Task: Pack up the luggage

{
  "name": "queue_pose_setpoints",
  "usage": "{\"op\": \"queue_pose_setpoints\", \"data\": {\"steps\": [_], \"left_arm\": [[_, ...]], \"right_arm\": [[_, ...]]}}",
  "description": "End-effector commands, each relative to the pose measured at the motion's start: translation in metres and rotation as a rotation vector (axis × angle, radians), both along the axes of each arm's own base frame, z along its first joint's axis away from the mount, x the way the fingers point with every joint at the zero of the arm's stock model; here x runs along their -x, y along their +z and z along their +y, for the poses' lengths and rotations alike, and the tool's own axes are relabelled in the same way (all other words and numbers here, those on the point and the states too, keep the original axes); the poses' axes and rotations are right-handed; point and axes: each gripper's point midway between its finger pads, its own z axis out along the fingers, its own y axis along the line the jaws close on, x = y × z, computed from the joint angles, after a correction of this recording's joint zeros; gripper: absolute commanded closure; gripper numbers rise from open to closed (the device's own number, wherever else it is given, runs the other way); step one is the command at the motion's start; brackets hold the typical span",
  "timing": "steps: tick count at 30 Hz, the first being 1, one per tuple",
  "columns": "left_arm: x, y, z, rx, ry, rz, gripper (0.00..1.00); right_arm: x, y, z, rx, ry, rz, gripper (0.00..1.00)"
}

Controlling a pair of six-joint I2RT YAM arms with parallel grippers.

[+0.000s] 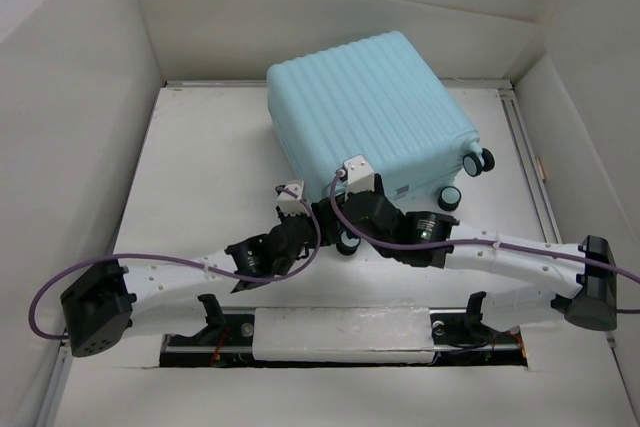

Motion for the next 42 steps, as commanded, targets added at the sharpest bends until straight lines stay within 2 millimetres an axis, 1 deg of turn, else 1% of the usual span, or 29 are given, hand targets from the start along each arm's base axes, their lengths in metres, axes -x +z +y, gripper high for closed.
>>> {"op": "queue_pose_setpoints", "data": {"steps": [1,2,3,4,5,6,7,9,10,11,12,13,15,16,18,19,20,21,23,26,28,31,34,35,36,38,39,41,42], "left_arm": [[0.0,0.012,-0.001,0.05,0.004,-0.033,0.48],[-0.001,0.012,0.0,0.04,0.0,-0.038,0.48],[-0.002,0.012,-0.002,0.036,0.0,-0.036,0.48],[-0.003,0.017,-0.004,0.034,-0.006,-0.049,0.52],[-0.005,0.013,-0.002,0.011,0.003,-0.052,0.54],[-0.007,0.02,-0.004,0.023,0.012,-0.062,0.57],[-0.008,0.018,-0.005,0.011,0.011,-0.056,0.61],[-0.013,0.016,-0.003,0.0,0.018,-0.056,0.64],[-0.019,0.012,0.001,-0.005,0.03,-0.045,0.67],[-0.02,0.014,-0.002,0.011,0.017,-0.041,0.72],[-0.023,0.016,0.0,0.022,0.028,-0.048,0.74],[-0.024,0.011,0.002,0.015,0.027,-0.038,0.76],[-0.026,0.019,0.004,0.027,0.022,-0.057,0.77],[-0.026,0.019,0.004,0.027,0.022,-0.057,0.81],[-0.026,0.022,0.005,0.018,0.015,-0.071,0.92],[-0.027,0.026,0.004,0.019,0.015,-0.072,0.96],[-0.026,0.023,0.005,0.01,0.015,-0.067,1.0],[-0.027,0.026,0.007,0.007,0.021,-0.079,1.0],[-0.027,0.028,0.011,0.004,0.033,-0.083,1.0],[-0.026,0.03,0.017,0.002,0.046,-0.088,1.0],[-0.023,0.026,0.024,0.007,0.06,-0.085,1.0],[-0.023,0.021,0.032,0.001,0.091,-0.077,1.0],[-0.025,0.011,0.046,-0.045,0.144,-0.055,1.0],[-0.032,0.011,0.052,-0.036,0.172,-0.048,1.0],[-0.034,0.01,0.053,-0.017,0.171,-0.032,1.0],[-0.042,0.004,0.07,0.01,0.225,-0.016,1.0],[-0.044,0.003,0.069,0.03,0.21,-0.006,1.0],[-0.052,0.005,0.076,0.056,0.236,-0.003,1.0],[-0.061,0.008,0.082,0.06,0.266,-0.003,1.0]], "right_arm": [[-0.009,0.036,0.017,-0.127,0.017,-0.04,0.13],[-0.009,0.032,0.016,-0.119,0.017,-0.037,0.2],[-0.011,0.032,0.015,-0.121,0.015,-0.031,0.24],[-0.014,0.032,0.013,-0.121,0.006,-0.031,0.26],[-0.017,0.031,0.011,-0.124,0.003,-0.026,0.26],[-0.016,0.026,0.011,-0.116,0.01,-0.017,0.26],[-0.02,0.028,0.01,-0.125,0.0,-0.022,0.26],[-0.021,0.018,0.009,-0.117,0.004,-0.007,0.3],[-0.021,0.02,0.01,-0.125,0.004,-0.011,0.32],[-0.023,0.018,0.01,-0.132,0.007,-0.007,0.34],[-0.023,0.018,0.01,-0.132,0.007,-0.007,0.41],[-0.023,0.019,0.011,-0.14,0.007,-0.011,0.44],[-0.022,0.019,0.012,-0.142,0.015,-0.007,0.52],[-0.022,0.015,0.011,-0.134,0.015,-0.003,0.6],[-0.022,0.015,0.011,-0.134,0.015,-0.003,0.7],[-0.022,0.015,0.011,-0.134,0.015,-0.003,0.78],[-0.022,0.013,0.011,-0.134,0.015,-0.003,0.82],[-0.021,0.016,0.01,-0.142,0.015,-0.007,0.84],[-0.02,0.008,0.008,-0.126,0.015,0.001,0.92],[-0.02,0.012,0.003,-0.136,0.006,-0.01,1.0],[-0.019,0.018,-0.003,-0.15,-0.003,-0.023,1.0],[-0.017,0.019,-0.01,-0.143,-0.012,-0.026,1.0],[-0.016,0.024,-0.016,-0.149,-0.02,-0.034,1.0],[-0.014,0.021,-0.02,-0.139,-0.02,-0.029,1.0],[-0.014,0.021,-0.02,-0.139,-0.02,-0.029,1.0],[-0.011,0.013,-0.023,-0.128,-0.013,-0.018,1.0],[-0.01,0.017,-0.024,-0.137,-0.012,-0.023,1.0],[-0.005,0.006,-0.021,-0.131,0.019,0.001,1.0],[-0.005,0.001,-0.021,-0.127,0.019,0.003,1.0]]}}
